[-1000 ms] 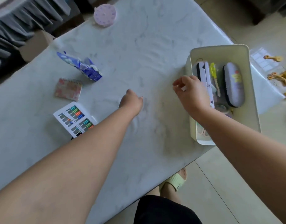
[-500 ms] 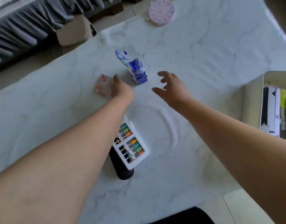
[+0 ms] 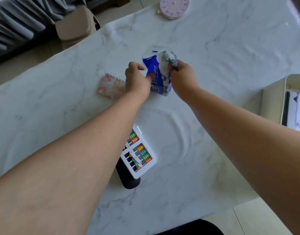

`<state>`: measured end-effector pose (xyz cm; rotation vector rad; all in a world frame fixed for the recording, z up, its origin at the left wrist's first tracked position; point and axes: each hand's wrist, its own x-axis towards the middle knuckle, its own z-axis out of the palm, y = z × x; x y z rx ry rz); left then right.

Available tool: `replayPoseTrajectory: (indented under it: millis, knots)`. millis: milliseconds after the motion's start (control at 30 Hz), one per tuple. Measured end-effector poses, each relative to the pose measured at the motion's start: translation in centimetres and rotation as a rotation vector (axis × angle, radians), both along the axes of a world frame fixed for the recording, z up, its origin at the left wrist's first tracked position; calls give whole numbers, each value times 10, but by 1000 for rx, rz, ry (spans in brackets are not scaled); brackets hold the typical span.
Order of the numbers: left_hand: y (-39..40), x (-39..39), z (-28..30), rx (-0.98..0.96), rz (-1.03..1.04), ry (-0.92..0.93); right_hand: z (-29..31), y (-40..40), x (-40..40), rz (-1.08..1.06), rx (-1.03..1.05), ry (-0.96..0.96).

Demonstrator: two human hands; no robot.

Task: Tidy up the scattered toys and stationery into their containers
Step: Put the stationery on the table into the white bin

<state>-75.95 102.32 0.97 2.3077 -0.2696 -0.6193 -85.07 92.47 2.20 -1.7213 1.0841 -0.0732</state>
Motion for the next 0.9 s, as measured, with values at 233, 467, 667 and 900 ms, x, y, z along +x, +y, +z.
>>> replayPoseTrajectory:
  millis: [233, 467, 667, 900]
  knots:
    - [-16, -43, 23, -175, -190, 477, 25, -31, -66, -128, 358, -129]
    - [-46, -114, 37, -196, 40, 605, 49, -42, -150, -258, -6, -166]
    - [-79, -183, 62, -232, 49, 648, 62, -46, -230, -79, 68, -179]
    - [-103, -257, 85, -251, 28, 708, 84, -60, -313, 126, 141, -62]
